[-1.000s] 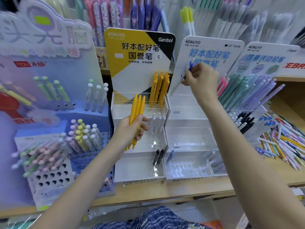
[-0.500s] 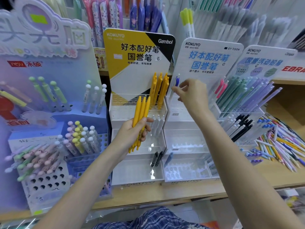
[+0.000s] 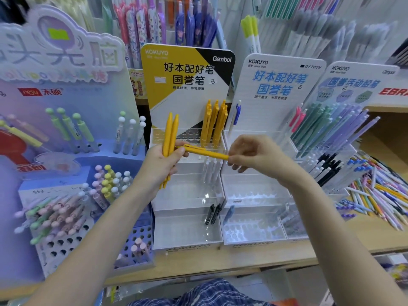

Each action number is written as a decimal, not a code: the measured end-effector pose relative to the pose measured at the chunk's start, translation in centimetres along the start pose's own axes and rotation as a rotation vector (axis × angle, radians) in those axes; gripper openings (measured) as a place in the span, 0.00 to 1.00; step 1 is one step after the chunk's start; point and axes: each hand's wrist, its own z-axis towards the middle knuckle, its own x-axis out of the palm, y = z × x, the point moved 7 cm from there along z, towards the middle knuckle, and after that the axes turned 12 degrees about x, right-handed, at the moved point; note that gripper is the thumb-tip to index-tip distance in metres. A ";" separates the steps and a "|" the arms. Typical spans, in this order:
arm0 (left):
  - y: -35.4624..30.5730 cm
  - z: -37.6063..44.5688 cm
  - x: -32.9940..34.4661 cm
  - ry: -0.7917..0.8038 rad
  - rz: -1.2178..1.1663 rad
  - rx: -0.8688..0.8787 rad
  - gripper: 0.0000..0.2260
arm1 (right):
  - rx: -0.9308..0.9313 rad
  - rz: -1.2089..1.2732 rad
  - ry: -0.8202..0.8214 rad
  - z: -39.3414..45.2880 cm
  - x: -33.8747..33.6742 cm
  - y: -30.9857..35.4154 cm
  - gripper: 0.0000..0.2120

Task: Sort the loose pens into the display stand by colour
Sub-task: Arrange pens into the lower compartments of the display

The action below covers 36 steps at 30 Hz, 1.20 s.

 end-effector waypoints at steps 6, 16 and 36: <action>-2.5 0.4 1.6 0.121 0.265 0.193 0.07 | -0.161 -0.382 -0.168 0.9 2.7 3.0 0.06; -2.5 1.8 0.4 0.072 1.112 0.398 0.06 | -0.108 0.307 -0.619 0.7 -3.7 3.9 0.05; -1.1 1.2 0.3 0.043 1.089 0.459 0.07 | 0.040 -0.526 -0.724 5.1 0.9 4.4 0.09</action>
